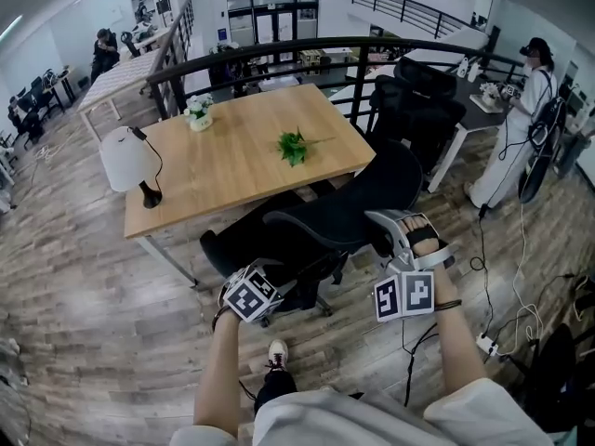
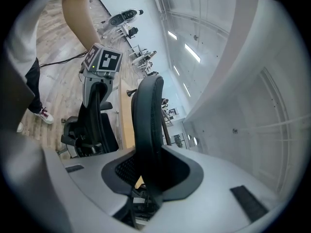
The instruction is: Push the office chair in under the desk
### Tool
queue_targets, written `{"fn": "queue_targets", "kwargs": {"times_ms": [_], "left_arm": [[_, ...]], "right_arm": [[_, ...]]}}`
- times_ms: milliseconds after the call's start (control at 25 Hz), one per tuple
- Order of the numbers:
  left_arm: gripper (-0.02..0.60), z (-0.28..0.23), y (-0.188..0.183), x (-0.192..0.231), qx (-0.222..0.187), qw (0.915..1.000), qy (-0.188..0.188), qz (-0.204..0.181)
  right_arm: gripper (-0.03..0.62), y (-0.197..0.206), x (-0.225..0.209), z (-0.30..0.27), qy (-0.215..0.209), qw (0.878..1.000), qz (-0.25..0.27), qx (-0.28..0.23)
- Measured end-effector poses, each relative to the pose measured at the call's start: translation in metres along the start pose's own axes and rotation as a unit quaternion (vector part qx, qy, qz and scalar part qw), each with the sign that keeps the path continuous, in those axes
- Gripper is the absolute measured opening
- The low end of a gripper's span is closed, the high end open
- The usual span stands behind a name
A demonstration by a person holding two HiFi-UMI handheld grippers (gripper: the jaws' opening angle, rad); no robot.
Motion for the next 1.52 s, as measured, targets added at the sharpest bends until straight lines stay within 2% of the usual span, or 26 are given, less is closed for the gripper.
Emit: {"fn": "queue_targets", "kwargs": {"times_ms": [680, 1040, 1280, 1520], "left_arm": [[0.184, 0.004, 0.020, 0.144, 0.000, 0.9999, 0.011, -0.008], [0.189, 0.003, 0.023, 0.197, -0.010, 0.9994, 0.032, -0.013], [0.195, -0.001, 0.027, 0.227, -0.023, 0.9984, 0.051, -0.001], [0.196, -0.003, 0.027, 0.255, -0.023, 0.9979, 0.060, -0.001]], "right_arm": [[0.122, -0.029, -0.028, -0.126, 0.022, 1.000, -0.006, 0.017], [0.121, -0.037, -0.041, -0.172, 0.046, 0.999, -0.012, 0.026], [0.121, -0.039, -0.045, -0.200, 0.050, 0.998, -0.015, 0.035], [0.117, -0.040, -0.052, -0.227, 0.054, 0.998, -0.002, 0.042]]}}
Point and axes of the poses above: the fingertips, and each gripper's own axes: z backward along the fingers, x to its left, y out of its underside, the point moved 2 cm from there along z, backward along the fingers, and after that the axes turned 3 degrees about -x, right-handed, at the moved point
